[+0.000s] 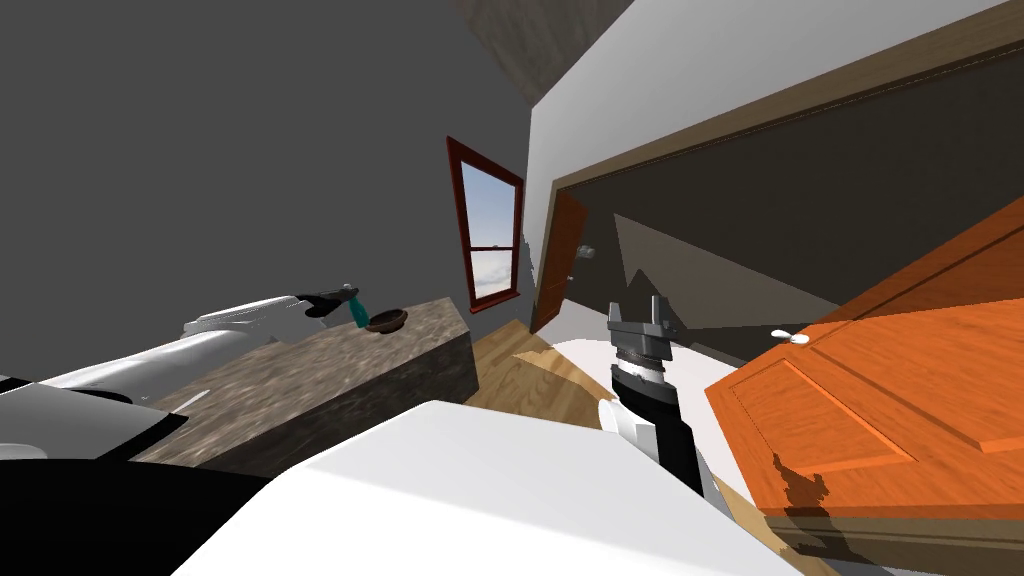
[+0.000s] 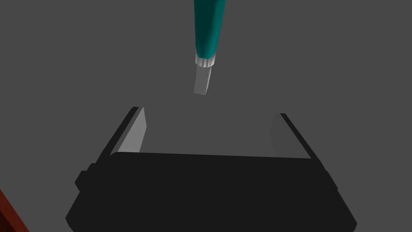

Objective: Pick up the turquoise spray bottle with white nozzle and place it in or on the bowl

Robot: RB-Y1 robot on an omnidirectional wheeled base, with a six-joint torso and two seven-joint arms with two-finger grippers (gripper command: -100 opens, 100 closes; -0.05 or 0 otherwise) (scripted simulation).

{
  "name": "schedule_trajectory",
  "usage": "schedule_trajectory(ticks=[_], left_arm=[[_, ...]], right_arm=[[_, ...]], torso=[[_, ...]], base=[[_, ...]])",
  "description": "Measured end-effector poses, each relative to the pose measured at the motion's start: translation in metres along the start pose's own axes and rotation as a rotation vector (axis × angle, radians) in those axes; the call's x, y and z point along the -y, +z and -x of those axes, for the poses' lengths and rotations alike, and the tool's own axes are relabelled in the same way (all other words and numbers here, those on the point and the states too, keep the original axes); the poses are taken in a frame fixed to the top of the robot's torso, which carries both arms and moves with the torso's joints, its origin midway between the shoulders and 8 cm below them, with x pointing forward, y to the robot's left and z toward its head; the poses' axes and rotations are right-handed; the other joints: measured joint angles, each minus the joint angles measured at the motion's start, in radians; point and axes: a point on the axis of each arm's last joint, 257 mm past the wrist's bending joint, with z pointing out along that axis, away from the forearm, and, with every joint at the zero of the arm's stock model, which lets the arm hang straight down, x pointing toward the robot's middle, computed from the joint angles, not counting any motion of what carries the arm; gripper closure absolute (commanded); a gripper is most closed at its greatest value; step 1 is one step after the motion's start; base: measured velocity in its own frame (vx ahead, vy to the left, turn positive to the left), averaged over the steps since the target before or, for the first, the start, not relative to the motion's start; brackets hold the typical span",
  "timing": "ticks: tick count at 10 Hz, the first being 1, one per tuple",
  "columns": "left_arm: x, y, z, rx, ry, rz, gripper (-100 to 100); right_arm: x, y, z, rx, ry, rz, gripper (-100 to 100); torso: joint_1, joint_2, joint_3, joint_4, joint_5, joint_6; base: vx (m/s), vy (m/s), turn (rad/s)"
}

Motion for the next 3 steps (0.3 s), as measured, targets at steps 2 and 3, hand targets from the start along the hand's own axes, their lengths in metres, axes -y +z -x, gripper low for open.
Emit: schedule_trajectory(ticks=[2, 3], left_arm=[[0.0, 0.0, 0.0, 0.0, 0.0, 0.0, 0], [0.0, 0.0, 0.0, 0.0, 0.0, 0.0, 0]], right_arm=[[0.0, 0.0, 0.0, 0.0, 0.0, 0.0, 0], [0.0, 0.0, 0.0, 0.0, 0.0, 0.0, 0]], torso=[[0.0, 0.0, 0.0, 0.0, 0.0, 0.0], [0.0, 0.0, 0.0, 0.0, 0.0, 0.0]], base=[[0.0, 0.0, 0.0], [0.0, 0.0, 0.0]])
